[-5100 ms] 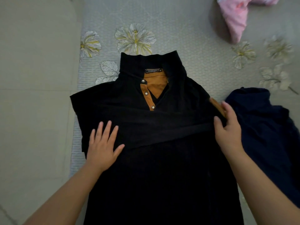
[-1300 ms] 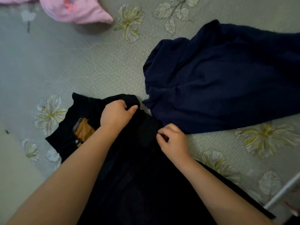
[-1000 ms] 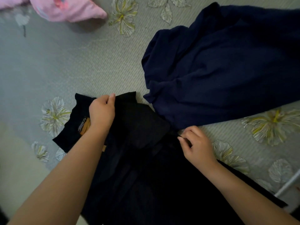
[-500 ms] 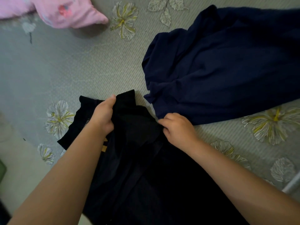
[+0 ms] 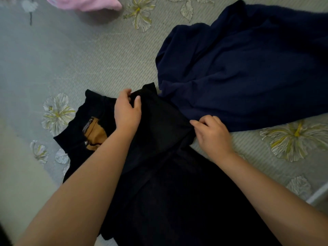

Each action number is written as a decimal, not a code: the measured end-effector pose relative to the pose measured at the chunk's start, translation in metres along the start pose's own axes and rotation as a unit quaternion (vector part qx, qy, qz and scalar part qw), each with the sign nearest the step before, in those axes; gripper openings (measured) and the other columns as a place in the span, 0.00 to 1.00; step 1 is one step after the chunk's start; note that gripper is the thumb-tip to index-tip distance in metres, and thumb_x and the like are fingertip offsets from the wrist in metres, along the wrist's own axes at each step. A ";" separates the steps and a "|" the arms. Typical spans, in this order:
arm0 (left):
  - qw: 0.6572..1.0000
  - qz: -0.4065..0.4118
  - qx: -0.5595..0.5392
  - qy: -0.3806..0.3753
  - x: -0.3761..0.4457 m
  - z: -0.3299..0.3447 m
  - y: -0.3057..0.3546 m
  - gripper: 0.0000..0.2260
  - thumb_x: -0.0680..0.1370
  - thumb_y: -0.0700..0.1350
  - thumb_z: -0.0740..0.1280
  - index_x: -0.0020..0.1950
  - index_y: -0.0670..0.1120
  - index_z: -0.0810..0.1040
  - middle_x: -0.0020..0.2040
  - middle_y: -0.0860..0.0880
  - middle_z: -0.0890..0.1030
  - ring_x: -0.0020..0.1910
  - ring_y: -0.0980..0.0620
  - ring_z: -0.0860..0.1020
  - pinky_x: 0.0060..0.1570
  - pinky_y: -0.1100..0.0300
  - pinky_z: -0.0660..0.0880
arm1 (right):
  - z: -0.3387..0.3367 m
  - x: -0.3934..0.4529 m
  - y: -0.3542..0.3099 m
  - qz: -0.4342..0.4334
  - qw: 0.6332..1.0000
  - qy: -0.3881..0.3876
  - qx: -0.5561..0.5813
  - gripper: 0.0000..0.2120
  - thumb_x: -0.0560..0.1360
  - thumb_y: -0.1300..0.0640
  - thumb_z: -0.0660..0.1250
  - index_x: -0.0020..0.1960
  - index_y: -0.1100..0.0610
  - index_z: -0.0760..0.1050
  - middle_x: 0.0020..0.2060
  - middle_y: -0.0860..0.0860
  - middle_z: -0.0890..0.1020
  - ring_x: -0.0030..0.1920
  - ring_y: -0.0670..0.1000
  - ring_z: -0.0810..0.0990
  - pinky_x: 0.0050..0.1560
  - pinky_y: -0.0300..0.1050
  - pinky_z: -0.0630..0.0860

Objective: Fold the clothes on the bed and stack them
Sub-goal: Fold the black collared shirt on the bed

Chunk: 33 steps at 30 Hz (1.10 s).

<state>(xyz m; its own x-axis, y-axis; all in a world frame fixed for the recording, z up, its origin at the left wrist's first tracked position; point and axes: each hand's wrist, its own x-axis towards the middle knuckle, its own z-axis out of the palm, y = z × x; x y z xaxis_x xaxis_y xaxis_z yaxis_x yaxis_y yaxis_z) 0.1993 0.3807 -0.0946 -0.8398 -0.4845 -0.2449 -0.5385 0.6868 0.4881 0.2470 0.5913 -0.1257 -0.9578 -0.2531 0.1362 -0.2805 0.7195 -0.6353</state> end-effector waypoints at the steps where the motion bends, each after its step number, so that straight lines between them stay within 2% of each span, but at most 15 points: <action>1: 1.000 0.004 0.014 0.021 -0.008 -0.003 -0.008 0.18 0.79 0.45 0.61 0.68 0.42 0.67 0.63 0.47 0.73 0.62 0.51 0.70 0.59 0.61 0.65 | -0.001 0.000 -0.002 0.009 1.000 -0.008 0.001 0.11 0.63 0.73 0.69 0.44 0.66 0.82 0.31 0.61 0.79 0.30 0.60 0.77 0.27 0.49 0.77; 3: 0.997 0.029 0.062 0.032 -0.031 -0.009 -0.026 0.21 0.78 0.44 0.62 0.69 0.39 0.64 0.68 0.42 0.68 0.68 0.46 0.65 0.67 0.57 0.59 | -0.003 0.000 -0.010 0.017 1.000 -0.018 0.001 0.14 0.63 0.72 0.65 0.47 0.68 0.80 0.36 0.63 0.79 0.34 0.62 0.78 0.31 0.53 0.78; 5: 0.994 0.047 0.101 0.013 -0.064 -0.016 -0.046 0.23 0.77 0.44 0.64 0.69 0.35 0.64 0.70 0.37 0.65 0.70 0.41 0.61 0.69 0.53 0.56 | -0.007 -0.002 -0.019 -0.001 1.000 -0.024 0.000 0.15 0.67 0.67 0.63 0.52 0.69 0.78 0.42 0.64 0.80 0.40 0.64 0.79 0.38 0.55 0.78; 8: 0.985 0.092 0.143 -0.015 -0.121 -0.022 -0.077 0.26 0.74 0.49 0.67 0.63 0.31 0.69 0.65 0.31 0.67 0.66 0.32 0.66 0.64 0.45 0.59 | -0.007 -0.005 -0.037 -0.096 0.993 -0.058 -0.031 0.18 0.69 0.57 0.64 0.55 0.64 0.78 0.51 0.63 0.79 0.50 0.64 0.79 0.46 0.56 0.76; 10: 0.979 0.099 0.178 -0.030 -0.155 -0.025 -0.100 0.27 0.73 0.53 0.66 0.59 0.30 0.73 0.61 0.29 0.71 0.60 0.30 0.70 0.59 0.43 0.61 | 0.000 -0.008 -0.046 -0.189 0.973 -0.108 -0.071 0.19 0.64 0.60 0.72 0.55 0.60 0.79 0.55 0.62 0.79 0.55 0.64 0.78 0.52 0.60 0.74; 13: 0.982 0.016 0.190 -0.002 -0.189 -0.028 -0.130 0.23 0.66 0.39 0.75 0.56 0.30 0.74 0.55 0.29 0.75 0.54 0.28 0.74 0.56 0.39 0.67 | 0.013 -0.007 -0.054 -0.282 0.938 -0.178 -0.101 0.25 0.56 0.69 0.77 0.53 0.59 0.81 0.55 0.61 0.80 0.56 0.64 0.78 0.54 0.66 0.70; 15: 0.981 -0.086 0.172 0.015 -0.203 -0.032 -0.146 0.22 0.65 0.33 0.74 0.57 0.30 0.74 0.54 0.29 0.74 0.53 0.28 0.73 0.55 0.39 0.69 | 0.020 -0.002 -0.058 -0.320 0.914 -0.213 -0.127 0.29 0.53 0.72 0.76 0.54 0.61 0.80 0.54 0.62 0.80 0.55 0.65 0.78 0.53 0.68 0.70; 17: 0.969 -0.190 0.154 0.023 -0.211 -0.036 -0.160 0.19 0.70 0.34 0.70 0.59 0.31 0.73 0.55 0.32 0.74 0.55 0.32 0.71 0.56 0.44 0.68 | 0.024 0.004 -0.062 -0.343 0.894 -0.243 -0.154 0.33 0.52 0.74 0.76 0.57 0.62 0.78 0.56 0.64 0.79 0.56 0.66 0.77 0.53 0.69 0.69; 19: 0.957 -0.240 0.162 0.031 -0.215 -0.039 -0.175 0.15 0.73 0.36 0.66 0.59 0.33 0.73 0.54 0.33 0.74 0.55 0.35 0.70 0.54 0.46 0.67 | 0.026 0.010 -0.063 -0.358 0.878 -0.261 -0.181 0.35 0.52 0.74 0.75 0.60 0.63 0.76 0.57 0.64 0.78 0.57 0.67 0.76 0.53 0.70 0.68; 22: 0.961 -0.219 0.163 0.048 -0.217 -0.045 -0.190 0.10 0.75 0.34 0.64 0.55 0.34 0.77 0.50 0.34 0.77 0.50 0.35 0.73 0.49 0.45 0.68 | 0.026 0.019 -0.062 -0.374 0.863 -0.269 -0.204 0.30 0.60 0.74 0.71 0.62 0.67 0.72 0.60 0.66 0.75 0.59 0.68 0.74 0.55 0.71 0.66; 25: 0.977 -0.132 0.142 0.094 -0.223 -0.055 -0.200 0.07 0.70 0.28 0.66 0.47 0.32 0.79 0.40 0.34 0.79 0.39 0.34 0.77 0.38 0.43 0.73 | 0.020 0.024 -0.060 -0.400 0.839 -0.282 -0.239 0.25 0.65 0.72 0.61 0.62 0.71 0.70 0.61 0.67 0.74 0.60 0.68 0.73 0.56 0.70 0.66; 27: 0.977 -0.069 0.171 0.108 -0.236 -0.060 -0.208 0.06 0.67 0.29 0.65 0.41 0.33 0.79 0.34 0.36 0.79 0.31 0.36 0.77 0.31 0.47 0.74 | 0.014 0.024 -0.059 -0.428 0.815 -0.295 -0.255 0.24 0.66 0.70 0.57 0.62 0.73 0.69 0.61 0.67 0.73 0.61 0.69 0.72 0.57 0.70 0.64; 29: 0.973 -0.031 0.212 0.087 -0.252 -0.060 -0.218 0.08 0.68 0.33 0.61 0.39 0.33 0.80 0.36 0.36 0.79 0.32 0.37 0.78 0.31 0.48 0.75 | 0.008 0.019 -0.055 -0.454 0.784 -0.312 -0.287 0.24 0.65 0.70 0.64 0.61 0.72 0.70 0.61 0.67 0.73 0.61 0.69 0.72 0.56 0.71 0.64; 31: 0.972 -0.037 0.224 0.050 -0.263 -0.057 -0.224 0.08 0.66 0.33 0.63 0.40 0.34 0.80 0.41 0.33 0.79 0.41 0.32 0.79 0.36 0.43 0.76 | 0.004 0.016 -0.057 -0.448 0.751 -0.357 -0.329 0.31 0.58 0.68 0.75 0.60 0.71 0.72 0.61 0.66 0.74 0.60 0.68 0.73 0.53 0.71 0.67; 33: 0.977 -0.059 0.205 0.026 -0.264 -0.054 -0.224 0.10 0.67 0.37 0.61 0.40 0.36 0.81 0.45 0.33 0.79 0.47 0.30 0.78 0.42 0.39 0.75 | 0.004 0.016 -0.064 -0.430 0.720 -0.406 -0.363 0.35 0.59 0.61 0.77 0.63 0.70 0.70 0.64 0.65 0.72 0.64 0.65 0.70 0.56 0.69 0.67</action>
<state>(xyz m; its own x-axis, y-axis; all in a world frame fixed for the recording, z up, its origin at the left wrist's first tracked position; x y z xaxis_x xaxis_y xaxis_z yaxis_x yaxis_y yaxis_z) 0.5458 0.3255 -0.0941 -0.7710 -0.5932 -0.2318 -0.6228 0.7783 0.0800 0.2499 0.5382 -0.0859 -0.1404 -0.8894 -0.4350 -0.9892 0.1443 0.0243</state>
